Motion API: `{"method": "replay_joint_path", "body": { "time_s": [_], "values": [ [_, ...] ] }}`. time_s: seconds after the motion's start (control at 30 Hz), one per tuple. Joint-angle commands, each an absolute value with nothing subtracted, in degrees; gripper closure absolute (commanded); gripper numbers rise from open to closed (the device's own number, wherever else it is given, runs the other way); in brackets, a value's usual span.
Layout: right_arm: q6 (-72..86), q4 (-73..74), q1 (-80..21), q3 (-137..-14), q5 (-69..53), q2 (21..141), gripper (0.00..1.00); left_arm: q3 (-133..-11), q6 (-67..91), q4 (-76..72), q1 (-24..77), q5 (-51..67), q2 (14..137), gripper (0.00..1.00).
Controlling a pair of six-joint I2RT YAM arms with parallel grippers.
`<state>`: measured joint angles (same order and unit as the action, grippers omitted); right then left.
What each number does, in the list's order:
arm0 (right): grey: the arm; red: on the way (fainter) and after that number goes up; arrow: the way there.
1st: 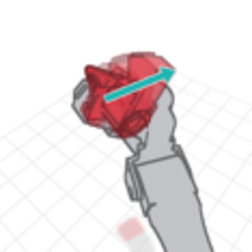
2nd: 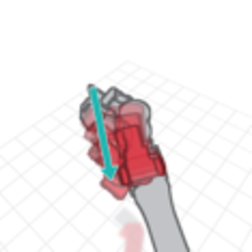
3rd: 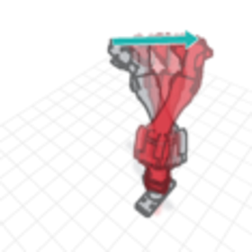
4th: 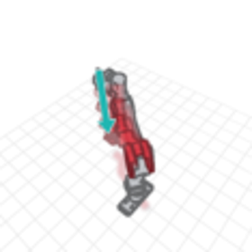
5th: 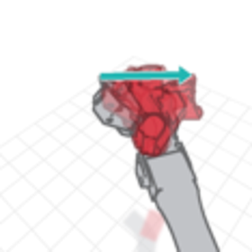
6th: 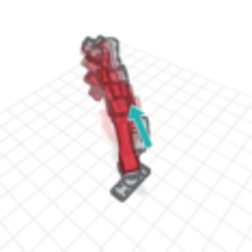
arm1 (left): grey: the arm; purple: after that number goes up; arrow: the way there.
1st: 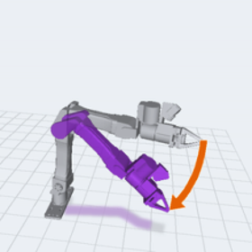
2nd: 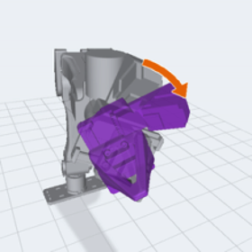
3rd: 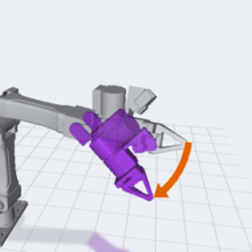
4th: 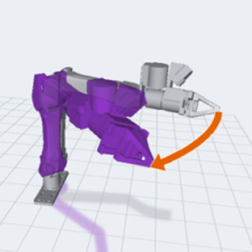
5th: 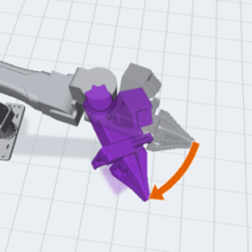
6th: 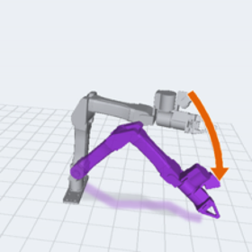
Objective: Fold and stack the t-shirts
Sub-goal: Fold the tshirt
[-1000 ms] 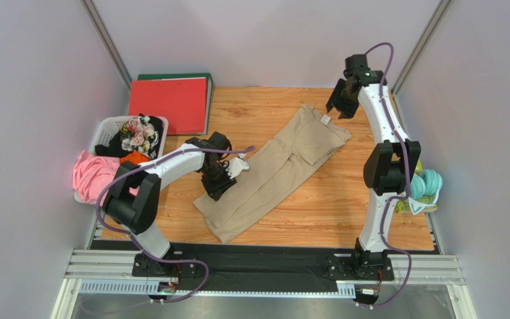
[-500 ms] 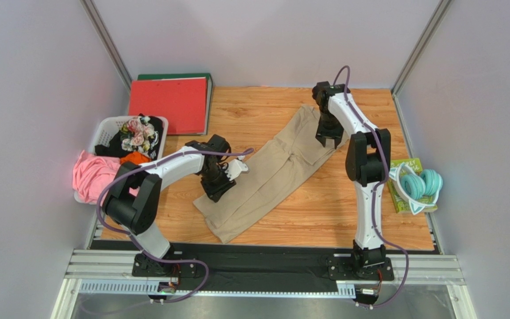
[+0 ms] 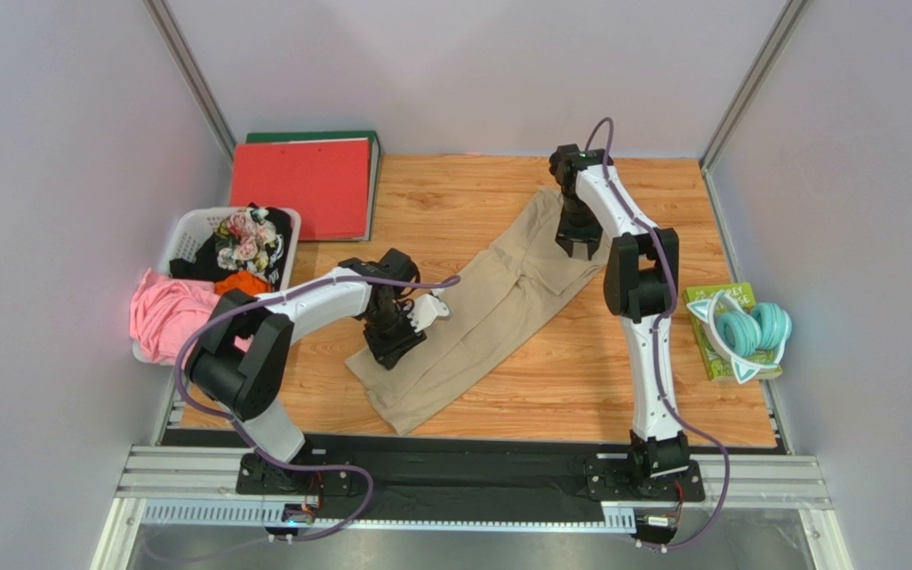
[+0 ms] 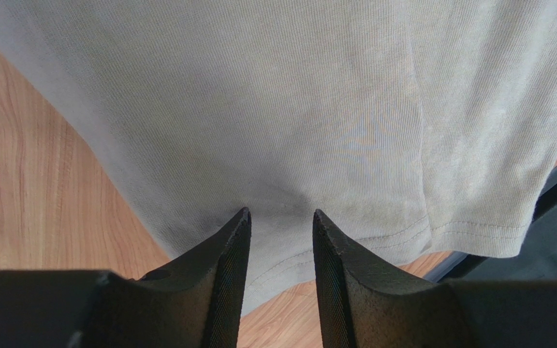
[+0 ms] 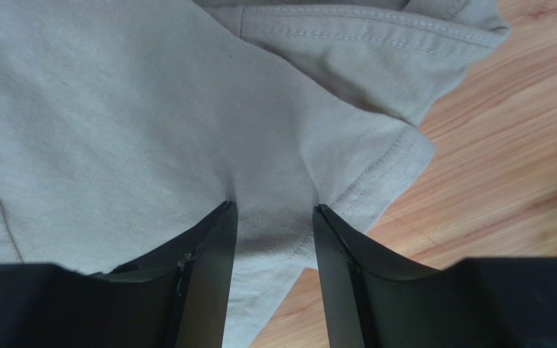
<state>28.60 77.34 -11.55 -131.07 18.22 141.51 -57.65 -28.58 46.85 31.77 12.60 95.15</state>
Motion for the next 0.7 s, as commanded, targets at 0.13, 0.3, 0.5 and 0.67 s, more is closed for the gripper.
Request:
{"method": "replay_joint_path", "body": {
  "time_s": [0.13,0.3,0.5,0.67],
  "values": [
    [27.9,78.4,-10.5,-134.1,15.0,145.2,0.52,-57.7,-27.9,46.7,32.2,14.6,96.2,0.56],
    [27.8,78.0,-9.9,-136.0,13.1,146.8,0.51,-58.3,-28.0,46.7,33.0,16.0,97.0,0.56],
    [27.2,76.0,-8.8,-137.7,8.7,148.7,0.51,-60.3,-27.9,47.5,35.9,18.5,99.9,0.56],
    [26.0,73.8,-7.9,-140.5,3.2,151.3,0.50,-61.5,-27.9,48.0,38.8,20.3,102.3,0.56]
  ]
}}
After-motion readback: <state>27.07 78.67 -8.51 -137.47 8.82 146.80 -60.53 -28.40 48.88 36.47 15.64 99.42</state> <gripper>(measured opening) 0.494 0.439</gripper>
